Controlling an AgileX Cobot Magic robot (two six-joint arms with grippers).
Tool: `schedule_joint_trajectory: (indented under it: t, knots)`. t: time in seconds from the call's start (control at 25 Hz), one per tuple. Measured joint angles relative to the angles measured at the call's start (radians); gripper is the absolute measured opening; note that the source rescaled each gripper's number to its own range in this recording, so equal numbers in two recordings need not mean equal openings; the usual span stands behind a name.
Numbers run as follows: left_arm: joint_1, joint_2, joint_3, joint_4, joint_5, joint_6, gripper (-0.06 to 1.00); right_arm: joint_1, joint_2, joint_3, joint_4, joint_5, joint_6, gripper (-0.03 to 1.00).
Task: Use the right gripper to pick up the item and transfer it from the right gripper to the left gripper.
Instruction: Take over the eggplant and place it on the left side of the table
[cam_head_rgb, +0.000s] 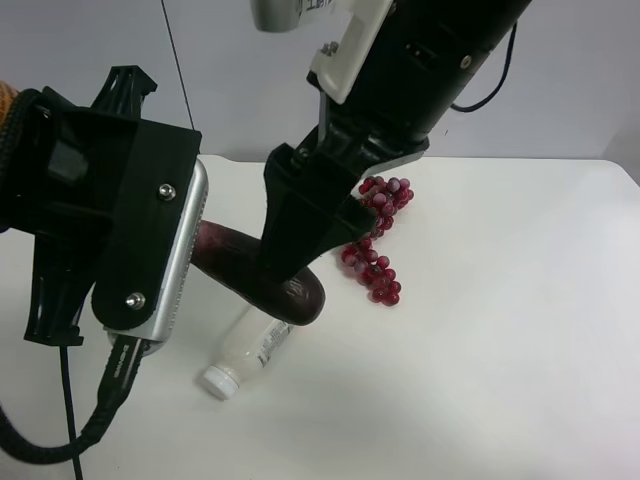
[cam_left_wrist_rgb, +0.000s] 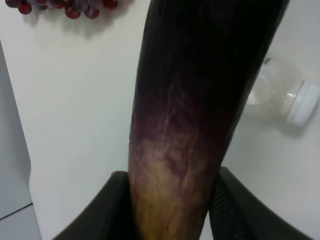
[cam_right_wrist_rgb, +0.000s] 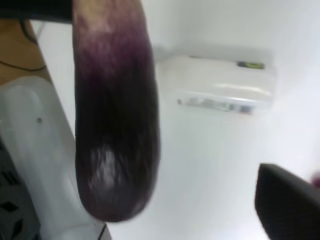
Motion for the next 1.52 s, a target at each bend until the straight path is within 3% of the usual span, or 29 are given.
schedule_joint_trajectory:
  t: [0.56, 1.24, 1.52]
  knots:
    - [0.0, 0.0, 0.0, 0.0, 0.0, 0.0, 0.0, 0.0, -0.226, 0.01, -0.07, 0.004, 0.197, 1.0]
    - [0.0, 0.0, 0.0, -0.001, -0.001, 0.0, 0.0, 0.0, -0.737, 0.482, -0.081, 0.011, 0.296, 1.0]
    - [0.0, 0.0, 0.0, -0.005, -0.001, 0.0, 0.0, 0.0, -0.963, 0.658, -0.167, 0.011, 0.319, 1.0]
